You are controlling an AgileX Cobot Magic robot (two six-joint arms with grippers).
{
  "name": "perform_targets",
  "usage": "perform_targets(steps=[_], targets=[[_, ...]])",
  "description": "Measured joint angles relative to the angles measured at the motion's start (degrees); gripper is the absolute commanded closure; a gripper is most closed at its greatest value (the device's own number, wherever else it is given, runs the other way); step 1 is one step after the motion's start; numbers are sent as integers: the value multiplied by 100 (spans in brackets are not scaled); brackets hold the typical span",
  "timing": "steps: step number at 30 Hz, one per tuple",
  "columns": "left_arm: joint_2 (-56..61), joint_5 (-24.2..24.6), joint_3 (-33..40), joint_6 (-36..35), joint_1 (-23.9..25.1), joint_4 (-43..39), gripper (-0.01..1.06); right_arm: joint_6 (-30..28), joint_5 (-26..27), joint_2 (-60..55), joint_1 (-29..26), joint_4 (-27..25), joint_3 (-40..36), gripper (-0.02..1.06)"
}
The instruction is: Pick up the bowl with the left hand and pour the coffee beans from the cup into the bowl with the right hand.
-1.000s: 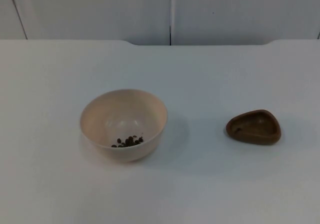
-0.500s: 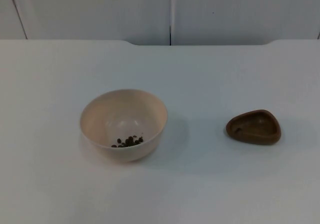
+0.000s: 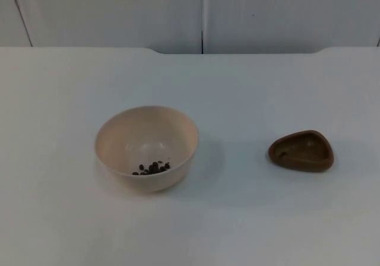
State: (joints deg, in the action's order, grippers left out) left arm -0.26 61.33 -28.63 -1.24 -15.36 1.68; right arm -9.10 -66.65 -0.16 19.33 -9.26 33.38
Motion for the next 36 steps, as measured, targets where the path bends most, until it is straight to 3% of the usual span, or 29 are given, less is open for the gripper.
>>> perform_targets(steps=[17, 36], targets=[[0, 0, 0, 0, 0, 0, 25, 650, 395, 0, 0, 542, -374, 19], [0, 0, 0, 0, 0, 0, 22, 695, 407, 0, 0, 598, -374, 16]])
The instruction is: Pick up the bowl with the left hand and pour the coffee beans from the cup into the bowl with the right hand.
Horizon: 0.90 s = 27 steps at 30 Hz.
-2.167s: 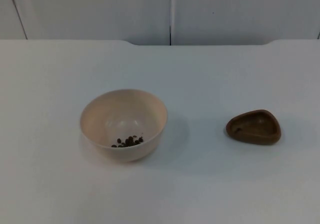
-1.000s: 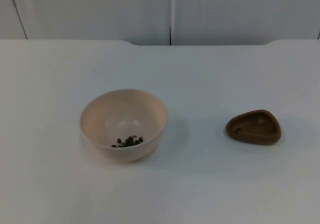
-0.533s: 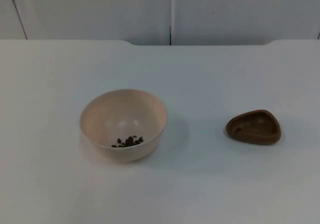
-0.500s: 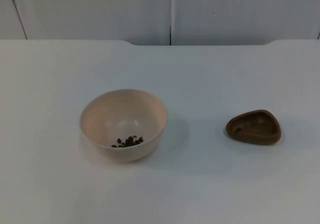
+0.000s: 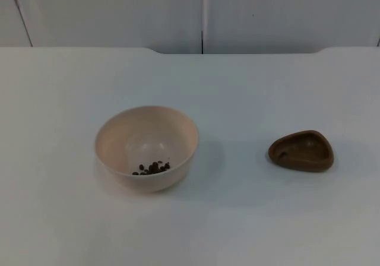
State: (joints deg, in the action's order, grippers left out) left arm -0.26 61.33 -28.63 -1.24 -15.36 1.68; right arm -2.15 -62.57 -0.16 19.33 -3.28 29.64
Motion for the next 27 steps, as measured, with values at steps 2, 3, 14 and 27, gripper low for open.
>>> perform_targets(steps=[2, 3, 14, 27], targets=[[0, 0, 0, 0, 0, 0, 12, 0, 0, 0, 0, 0, 0, 6], [0, 0, 0, 0, 0, 0, 5, 0, 0, 0, 0, 0, 0, 1], [0, 0, 0, 0, 0, 0, 0, 0, 0, 0, 0, 0, 0, -1], [0, 0, 0, 0, 0, 0, 0, 0, 11, 0, 0, 0, 0, -1]])
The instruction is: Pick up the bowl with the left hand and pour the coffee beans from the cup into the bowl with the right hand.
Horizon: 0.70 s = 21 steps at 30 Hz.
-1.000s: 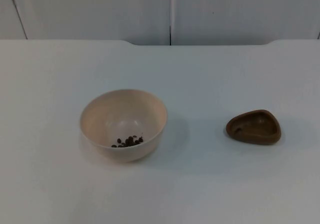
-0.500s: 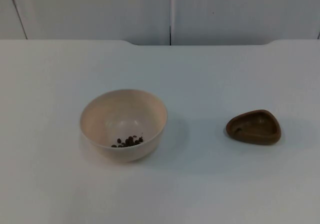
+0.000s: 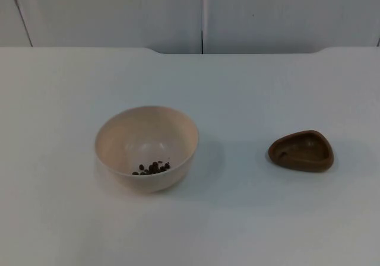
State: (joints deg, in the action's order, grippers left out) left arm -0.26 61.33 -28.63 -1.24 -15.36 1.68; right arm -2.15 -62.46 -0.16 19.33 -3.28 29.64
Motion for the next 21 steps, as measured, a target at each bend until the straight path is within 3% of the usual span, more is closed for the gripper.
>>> perform_targets(steps=[21], targets=[[0, 0, 0, 0, 0, 0, 0, 0, 0, 0, 0, 0, 0, -1]])
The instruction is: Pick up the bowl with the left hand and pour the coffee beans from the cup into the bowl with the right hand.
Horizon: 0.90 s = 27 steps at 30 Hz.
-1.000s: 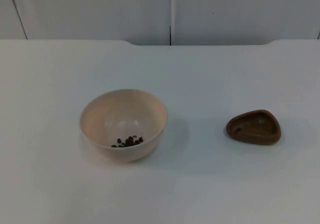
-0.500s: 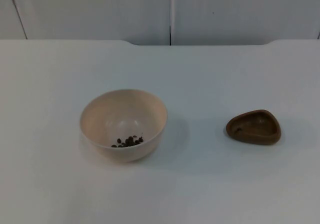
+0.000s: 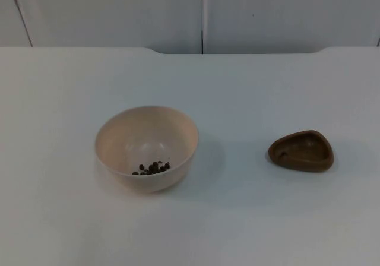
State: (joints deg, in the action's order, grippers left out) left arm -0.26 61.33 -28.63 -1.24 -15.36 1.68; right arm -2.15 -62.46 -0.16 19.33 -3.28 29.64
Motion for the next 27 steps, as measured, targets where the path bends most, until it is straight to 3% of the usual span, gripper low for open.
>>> perform_targets(steps=[10, 27], targets=[[0, 0, 0, 0, 38, 0, 0, 0, 0, 0, 0, 0, 0, -1], [0, 0, 0, 0, 1404, -50, 0, 0, 0, 0, 0, 0, 0, -1]])
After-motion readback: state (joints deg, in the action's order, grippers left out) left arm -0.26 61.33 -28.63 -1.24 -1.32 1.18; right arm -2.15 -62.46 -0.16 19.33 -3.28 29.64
